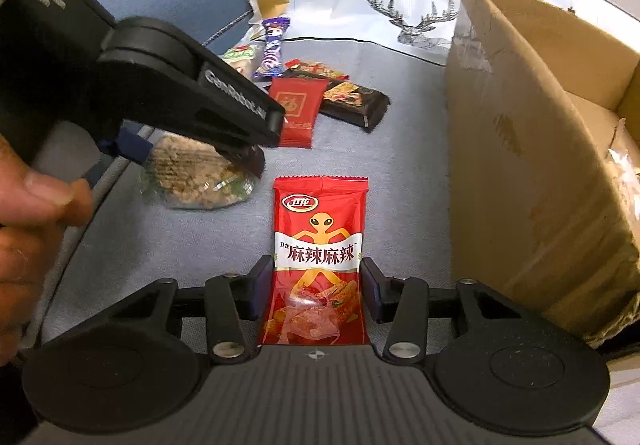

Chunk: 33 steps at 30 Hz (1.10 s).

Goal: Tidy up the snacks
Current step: 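Carry the red packet and peanut bag over the cardboard box with both grippers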

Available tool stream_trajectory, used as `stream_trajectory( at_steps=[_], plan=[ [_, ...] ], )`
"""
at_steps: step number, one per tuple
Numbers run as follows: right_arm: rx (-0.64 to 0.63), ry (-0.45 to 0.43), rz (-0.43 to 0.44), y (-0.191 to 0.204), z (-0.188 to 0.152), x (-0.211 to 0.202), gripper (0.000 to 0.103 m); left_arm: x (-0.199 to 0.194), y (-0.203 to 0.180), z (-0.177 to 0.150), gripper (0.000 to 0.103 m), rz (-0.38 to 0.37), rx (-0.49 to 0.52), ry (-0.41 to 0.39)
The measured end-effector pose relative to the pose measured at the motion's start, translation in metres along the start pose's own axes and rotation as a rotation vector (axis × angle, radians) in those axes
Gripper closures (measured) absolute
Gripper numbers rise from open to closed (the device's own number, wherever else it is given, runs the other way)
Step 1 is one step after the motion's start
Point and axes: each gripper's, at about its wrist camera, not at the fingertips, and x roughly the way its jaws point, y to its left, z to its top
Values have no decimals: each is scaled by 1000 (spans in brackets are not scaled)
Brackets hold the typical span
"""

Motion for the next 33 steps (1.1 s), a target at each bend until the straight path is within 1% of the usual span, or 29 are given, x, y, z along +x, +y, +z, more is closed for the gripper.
stream_trajectory(
  at_steps=[2,6,11,13,16,18,21,24,27,33],
  plan=[
    [12,-6,19,-3,0,-3,55,-8,-1,0,18,-12,-2,-35],
    [28,-71,66,-8,1,-17,55,-33,-3,0,18,-47,-12,-136],
    [4,-170,74,-11,0,-41,55,-66,-4,-3,18,-95,-17,-265],
    [-9,-214,75,-12,0,-52,55,-78,-5,-5,18,-112,-18,-307],
    [-24,-274,83,-15,2,-68,55,-97,-7,-9,18,-156,-15,-371],
    [-40,-316,77,-17,4,-79,55,-106,-8,-11,18,-168,-13,-403],
    [-46,-373,70,-25,9,-96,56,-115,-12,-15,18,-197,-22,-423],
    [-44,-419,54,-36,13,-108,56,-120,-20,-18,18,-204,-2,-435],
    [-30,-448,49,-48,20,-120,56,-122,-28,-19,19,-196,24,-454],
    [-8,-498,14,-81,42,-140,56,-121,-41,-17,18,-206,39,-473]
  ],
)
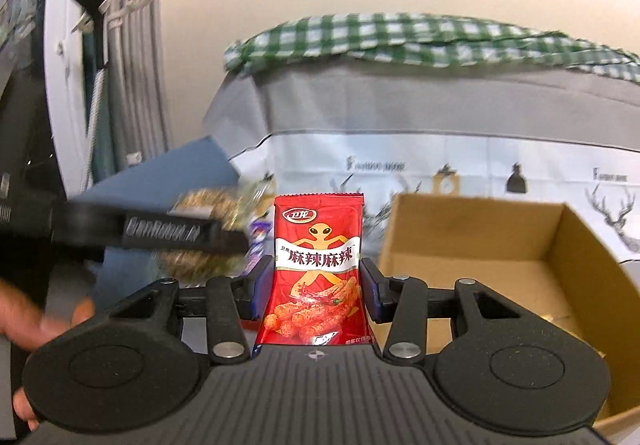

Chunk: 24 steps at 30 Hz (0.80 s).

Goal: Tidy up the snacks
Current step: 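Carry the red packet and peanut bag over the cardboard box with both grippers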

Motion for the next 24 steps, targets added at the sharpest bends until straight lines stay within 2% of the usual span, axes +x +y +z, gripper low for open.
stream_trajectory(
  at_steps=[4,7,11,14,19,24],
  plan=[
    [-11,-29,-16,-34,26,-8,56,4,-12,-1,18,-16,25,-3],
    [-37,-48,-65,-63,35,-7,56,7,-21,-1,18,-31,45,-13],
    [24,-62,-183,-103,27,-7,56,14,-32,-1,18,-53,56,-12],
    [90,-24,-249,-124,19,-6,56,19,-39,0,18,-72,47,-8],
    [124,-23,-267,-145,14,-11,56,29,-52,0,18,-89,49,-1],
    [83,-4,-269,-152,10,-7,56,35,-63,0,18,-107,54,-3]
  ],
)
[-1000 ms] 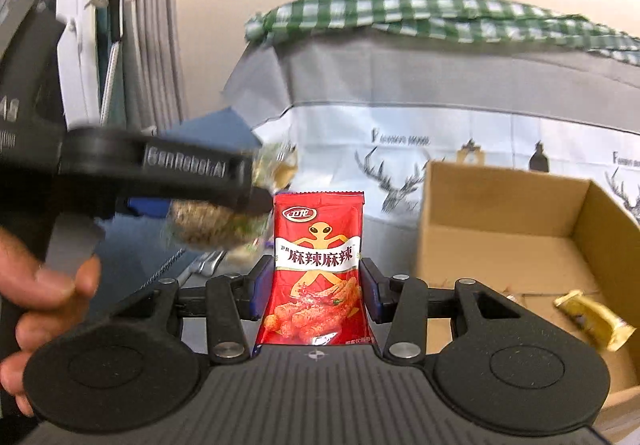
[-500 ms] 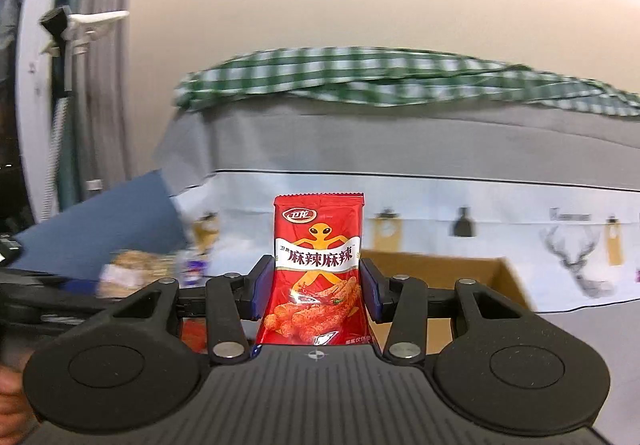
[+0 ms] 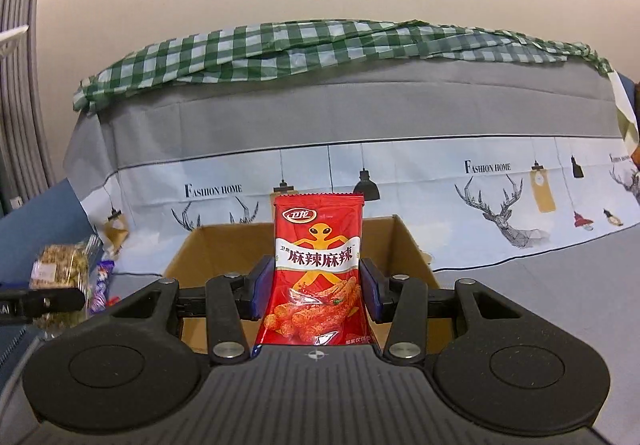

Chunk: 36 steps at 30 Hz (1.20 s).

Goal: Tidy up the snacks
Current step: 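Carry the red packet and peanut bag over the cardboard box with both grippers, then open both grippers to drop the red packet and peanut bag into the box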

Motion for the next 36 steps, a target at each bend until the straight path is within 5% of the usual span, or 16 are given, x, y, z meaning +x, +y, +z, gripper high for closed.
stream_trajectory(
  at_steps=[28,36],
  plan=[
    [-22,13,-11,-9,-5,-2,56,5,-15,0,18,-47,6,-26],
    [-31,10,-15,-5,-4,-1,55,1,-52,-4,18,-177,101,-100]
  ],
)
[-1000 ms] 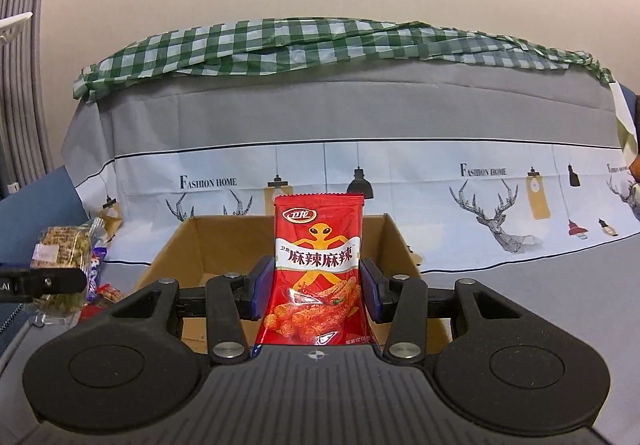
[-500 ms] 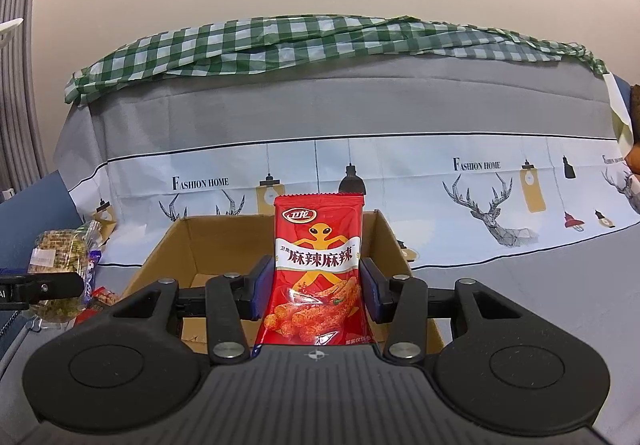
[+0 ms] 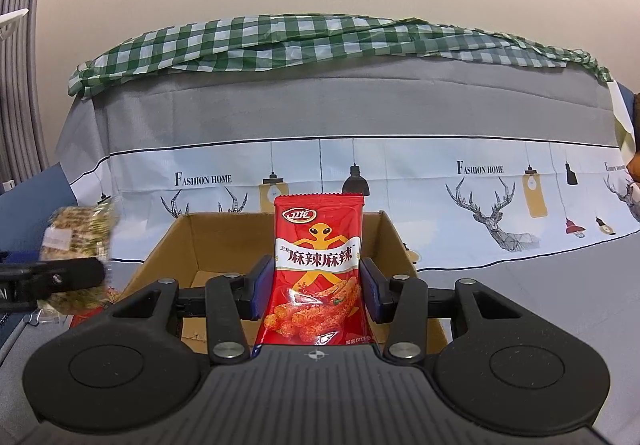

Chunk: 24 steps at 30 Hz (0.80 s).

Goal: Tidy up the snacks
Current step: 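Open both grippers to drop the red packet and peanut bag into the box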

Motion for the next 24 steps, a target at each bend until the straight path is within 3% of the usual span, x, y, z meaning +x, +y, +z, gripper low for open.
stream_trajectory(
  at_steps=[3,4,5,12,15,19,22,24],
  plan=[
    [-15,0,-16,3,0,1,47,6,-8,-1,2,-102,0,12],
    [-26,0,-34,4,-1,1,30,7,-10,-2,1,-105,-1,15],
    [-33,-5,-47,5,-1,1,23,8,-11,-3,1,-92,0,10],
    [-20,5,-72,5,-2,4,22,7,0,-7,2,-67,-36,-27],
    [-7,5,-75,7,-2,5,22,0,7,-5,11,-60,-13,-29],
    [16,8,-72,16,-1,8,25,-7,23,-1,31,-60,-23,-17],
    [44,14,-56,26,0,11,34,-9,40,2,52,-56,-49,34],
    [68,15,-37,35,0,12,46,-5,55,8,57,-45,-45,79]
  ],
)
